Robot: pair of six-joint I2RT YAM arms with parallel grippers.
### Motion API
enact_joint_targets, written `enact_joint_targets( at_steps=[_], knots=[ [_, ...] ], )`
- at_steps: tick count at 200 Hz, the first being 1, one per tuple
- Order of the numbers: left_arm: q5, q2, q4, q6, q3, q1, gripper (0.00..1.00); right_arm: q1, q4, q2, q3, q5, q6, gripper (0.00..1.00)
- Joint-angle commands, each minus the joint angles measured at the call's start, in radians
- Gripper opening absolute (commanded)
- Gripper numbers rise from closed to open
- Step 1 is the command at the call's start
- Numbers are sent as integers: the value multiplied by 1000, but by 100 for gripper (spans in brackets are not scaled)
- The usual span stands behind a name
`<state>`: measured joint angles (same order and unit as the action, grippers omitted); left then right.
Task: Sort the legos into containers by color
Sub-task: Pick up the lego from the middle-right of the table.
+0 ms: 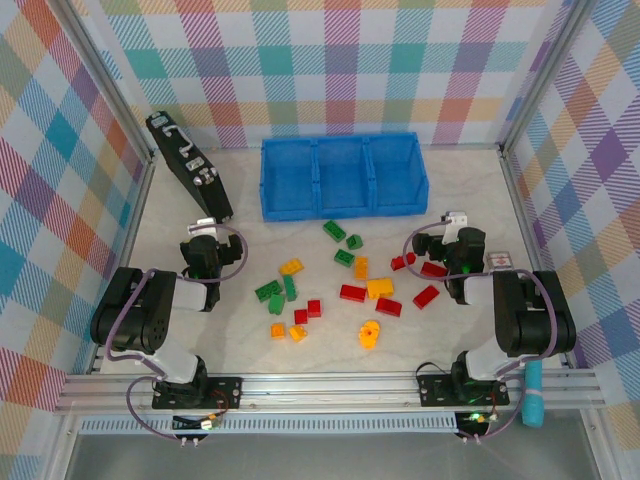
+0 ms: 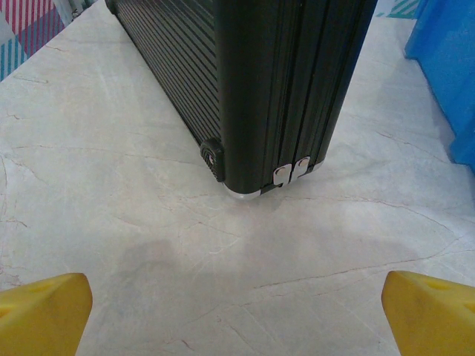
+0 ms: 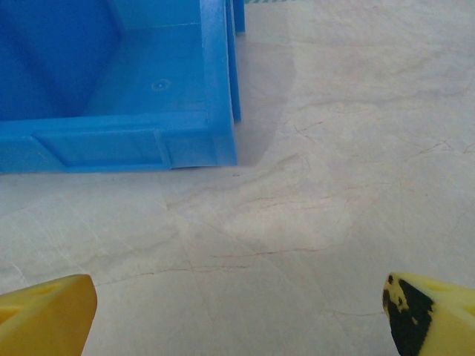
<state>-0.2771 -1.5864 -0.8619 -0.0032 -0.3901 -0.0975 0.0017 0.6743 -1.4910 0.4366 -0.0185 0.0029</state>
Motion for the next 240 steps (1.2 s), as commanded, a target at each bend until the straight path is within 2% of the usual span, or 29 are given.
enact_joint_targets(
  at_steps=[1,9,16,28,41,56,72,103,149,173,240],
  knots=[
    [-24,53,21,-5,-12,-3,100,0,-269,133,109,40,75,99],
    [-106,81,49,4,-26,-29,100,-1,-435,164,170,59,141,99],
    [-178,129,152,3,-54,-51,100,0,-576,174,225,51,181,99],
    [-212,210,255,16,-85,-71,100,1,-743,173,288,33,239,99],
    [-235,279,367,16,-142,-91,100,0,-861,174,310,48,297,99],
    [-236,330,633,-16,-285,-106,100,1,-952,196,303,108,396,99],
    [-243,358,839,-42,-418,-136,100,1,-1028,218,297,105,478,99],
    [-229,378,1072,-59,-622,-220,100,1,-1097,193,291,24,545,99],
    [-4,327,1399,-64,-956,-228,100,1,-1108,105,283,26,560,99],
    [47,356,1437,-58,-1003,-233,100,1,-1100,42,288,21,563,99],
    [18,372,1476,-36,-1012,-258,100,1,-1055,-11,288,-3,545,99]
  ],
)
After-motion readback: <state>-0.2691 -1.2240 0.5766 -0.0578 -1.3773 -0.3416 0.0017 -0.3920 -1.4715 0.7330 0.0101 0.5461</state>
